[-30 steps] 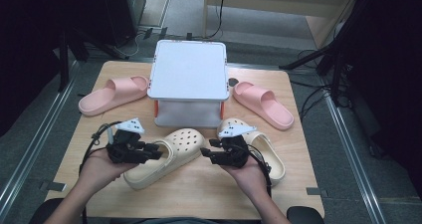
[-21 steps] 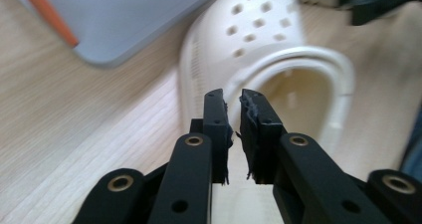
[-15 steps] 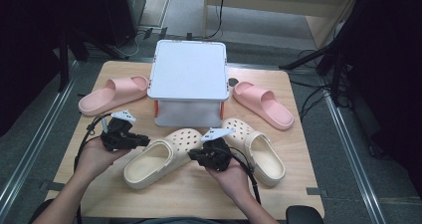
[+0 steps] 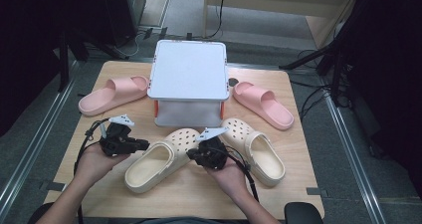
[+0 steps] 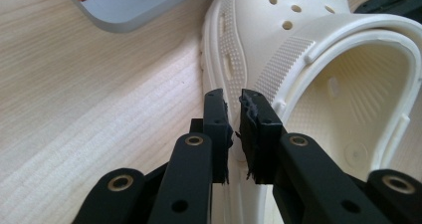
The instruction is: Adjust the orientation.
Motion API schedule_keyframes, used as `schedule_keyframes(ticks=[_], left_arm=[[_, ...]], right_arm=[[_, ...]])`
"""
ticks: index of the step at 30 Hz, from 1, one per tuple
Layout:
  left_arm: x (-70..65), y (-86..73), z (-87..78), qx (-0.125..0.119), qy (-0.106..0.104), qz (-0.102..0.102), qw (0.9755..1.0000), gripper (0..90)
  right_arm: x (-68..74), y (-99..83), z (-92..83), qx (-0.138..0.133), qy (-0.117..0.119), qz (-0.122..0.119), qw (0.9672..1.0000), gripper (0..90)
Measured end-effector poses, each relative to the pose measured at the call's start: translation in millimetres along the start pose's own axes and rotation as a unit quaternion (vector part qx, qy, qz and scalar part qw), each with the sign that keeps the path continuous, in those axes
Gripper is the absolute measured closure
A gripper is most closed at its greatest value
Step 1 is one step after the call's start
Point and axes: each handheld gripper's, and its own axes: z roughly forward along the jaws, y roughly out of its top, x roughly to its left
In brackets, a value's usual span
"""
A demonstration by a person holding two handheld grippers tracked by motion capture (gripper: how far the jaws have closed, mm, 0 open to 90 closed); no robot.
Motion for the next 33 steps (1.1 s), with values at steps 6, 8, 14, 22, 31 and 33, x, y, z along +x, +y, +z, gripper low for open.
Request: schedule_keyframes(ticks=[6,8,14,22,31,33], left_arm=[[-5.1,-5.9,-1.7,-0.001,-0.004,-0.004,1.0000,81.1],[-7.5,-7.8,-1.8,-0.001,-0.005,-0.002,1.0000,81.1],[-15.7,-13.3,-2.4,0.000,-0.010,-0.006,0.9999,81.2],[-25.6,-19.1,-1.6,0.001,-0.017,-0.005,0.9998,81.6],[-42.4,-17.8,8.4,0.002,-0.017,0.010,0.9998,82.1],[-43.8,-16.8,11.1,0.002,-0.019,0.006,0.9998,82.4]], right_arm=[[-2.2,4.2,0.0,-0.001,0.004,-0.005,1.0000,84.9],[-4.0,5.0,0.4,0.000,0.007,-0.005,1.0000,85.0],[-9.1,7.9,2.8,-0.003,0.009,0.000,0.9999,85.1],[-13.8,11.7,6.1,-0.007,0.004,-0.003,1.0000,85.1],[-21.8,17.6,6.7,-0.004,-0.010,0.009,0.9999,83.8],[-21.9,18.2,6.9,-0.004,-0.013,0.008,0.9999,83.7]])
